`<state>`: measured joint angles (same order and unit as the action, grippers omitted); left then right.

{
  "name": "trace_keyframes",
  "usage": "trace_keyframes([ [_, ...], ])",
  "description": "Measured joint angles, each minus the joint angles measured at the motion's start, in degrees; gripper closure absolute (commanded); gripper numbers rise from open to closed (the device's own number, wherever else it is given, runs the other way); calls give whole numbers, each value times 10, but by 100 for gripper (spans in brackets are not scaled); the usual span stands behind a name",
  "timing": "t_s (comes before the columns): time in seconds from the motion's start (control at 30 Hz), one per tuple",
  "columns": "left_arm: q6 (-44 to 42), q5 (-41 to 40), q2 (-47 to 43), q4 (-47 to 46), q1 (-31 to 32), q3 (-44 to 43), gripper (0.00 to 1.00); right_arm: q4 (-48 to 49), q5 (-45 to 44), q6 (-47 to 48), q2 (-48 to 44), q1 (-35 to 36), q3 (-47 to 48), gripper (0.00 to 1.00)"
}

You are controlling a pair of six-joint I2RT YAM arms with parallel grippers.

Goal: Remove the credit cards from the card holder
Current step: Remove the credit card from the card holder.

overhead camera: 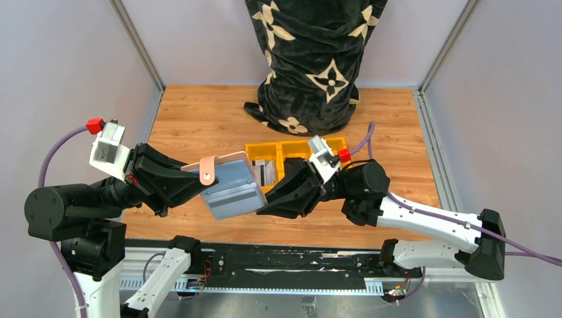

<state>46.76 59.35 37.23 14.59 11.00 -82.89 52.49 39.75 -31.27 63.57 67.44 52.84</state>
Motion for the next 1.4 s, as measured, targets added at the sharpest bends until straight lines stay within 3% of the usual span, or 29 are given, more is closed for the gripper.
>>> trace_keyframes([
  [0.53,7,-3,6,-1,0,-13,100,-34,-60,40,-9,1,5,82],
  [0.7,13,-7,9,-9,0,-16,100,-32,-105,54,-9,13,4,79],
  [0.9,18,-10,10,-14,0,-17,100,5,-176,70,-5,32,-11,68],
  [1.17,20,-9,10,-14,0,-19,100,49,-231,93,2,42,-14,65],
  [1.37,21,-8,12,-13,0,-27,100,68,-228,99,6,43,-19,72],
  [1.4,21,-7,12,-13,0,-29,100,70,-223,99,7,43,-19,79],
])
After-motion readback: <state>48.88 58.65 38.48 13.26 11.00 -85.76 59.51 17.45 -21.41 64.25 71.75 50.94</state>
